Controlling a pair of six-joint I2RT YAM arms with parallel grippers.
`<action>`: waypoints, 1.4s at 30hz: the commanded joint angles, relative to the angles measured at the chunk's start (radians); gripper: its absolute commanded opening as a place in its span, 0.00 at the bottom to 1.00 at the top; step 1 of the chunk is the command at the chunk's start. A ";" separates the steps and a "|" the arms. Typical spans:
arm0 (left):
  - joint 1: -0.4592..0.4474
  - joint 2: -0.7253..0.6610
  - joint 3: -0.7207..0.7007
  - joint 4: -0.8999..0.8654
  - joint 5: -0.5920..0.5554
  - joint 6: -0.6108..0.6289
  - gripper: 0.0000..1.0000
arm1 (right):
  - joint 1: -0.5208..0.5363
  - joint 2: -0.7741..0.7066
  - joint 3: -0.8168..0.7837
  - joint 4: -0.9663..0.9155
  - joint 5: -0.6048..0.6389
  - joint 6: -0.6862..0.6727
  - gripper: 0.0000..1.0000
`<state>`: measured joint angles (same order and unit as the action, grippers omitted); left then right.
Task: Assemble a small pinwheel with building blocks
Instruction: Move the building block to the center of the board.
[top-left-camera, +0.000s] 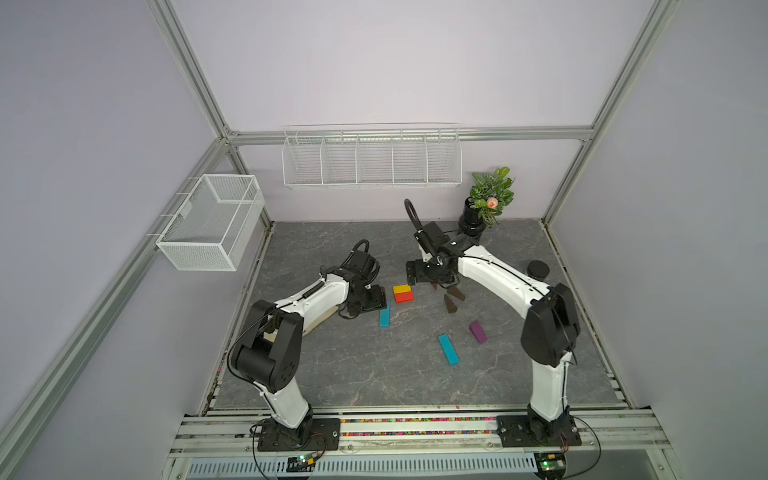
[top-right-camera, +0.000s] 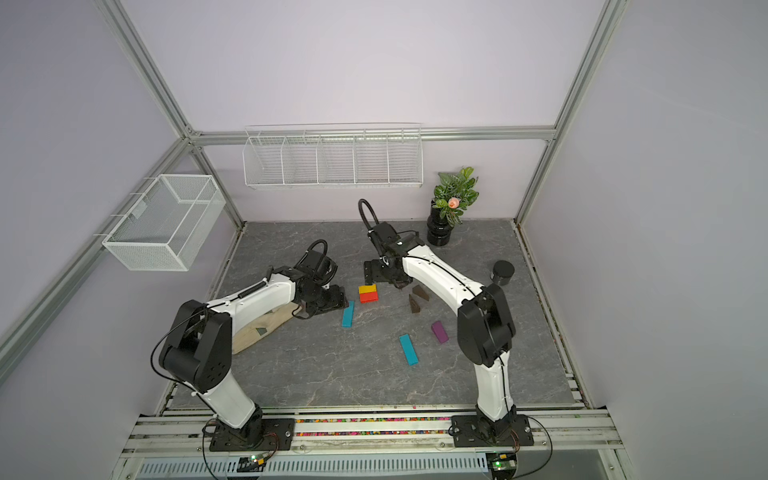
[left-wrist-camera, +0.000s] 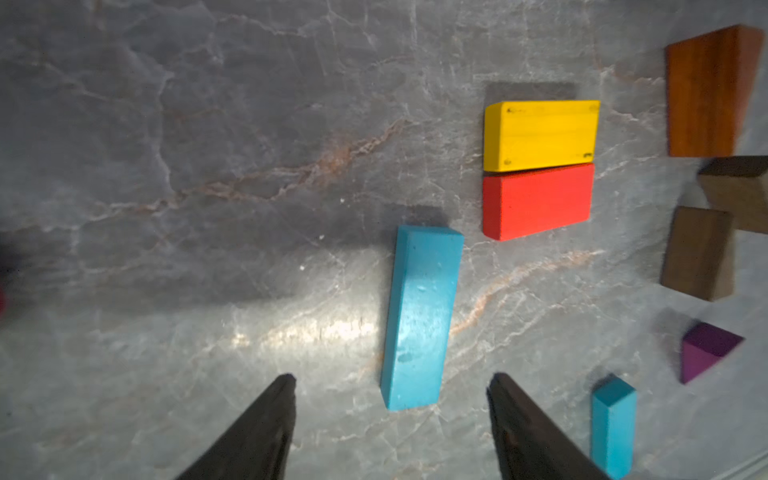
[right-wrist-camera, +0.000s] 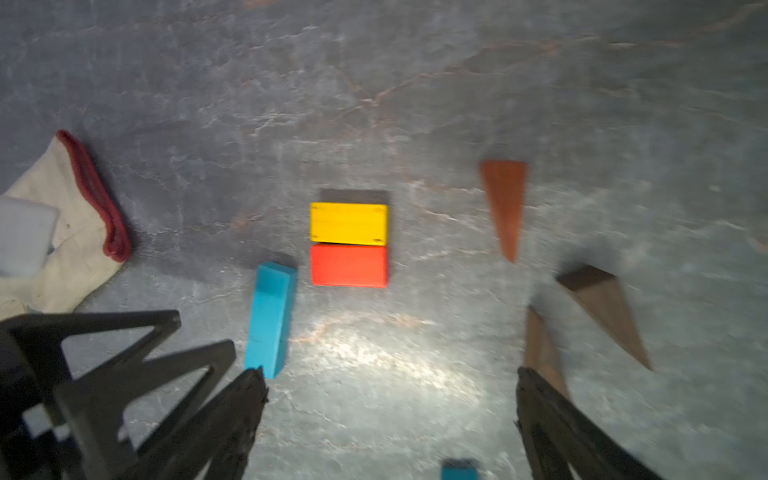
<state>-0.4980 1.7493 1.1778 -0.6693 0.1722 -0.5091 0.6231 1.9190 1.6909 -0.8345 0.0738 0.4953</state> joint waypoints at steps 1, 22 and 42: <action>-0.014 0.072 0.050 -0.066 -0.057 0.029 0.72 | -0.045 -0.084 -0.156 0.059 -0.021 -0.018 0.96; -0.220 0.135 0.032 -0.140 -0.148 -0.044 0.26 | -0.164 -0.228 -0.397 0.075 -0.067 -0.189 0.95; -0.338 -0.205 -0.015 -0.213 -0.217 -0.135 0.75 | -0.110 0.035 -0.279 0.060 -0.014 -0.272 0.77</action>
<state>-0.8639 1.5558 1.1282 -0.8371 0.0044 -0.6464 0.4908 1.9182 1.3895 -0.7612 0.0399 0.2310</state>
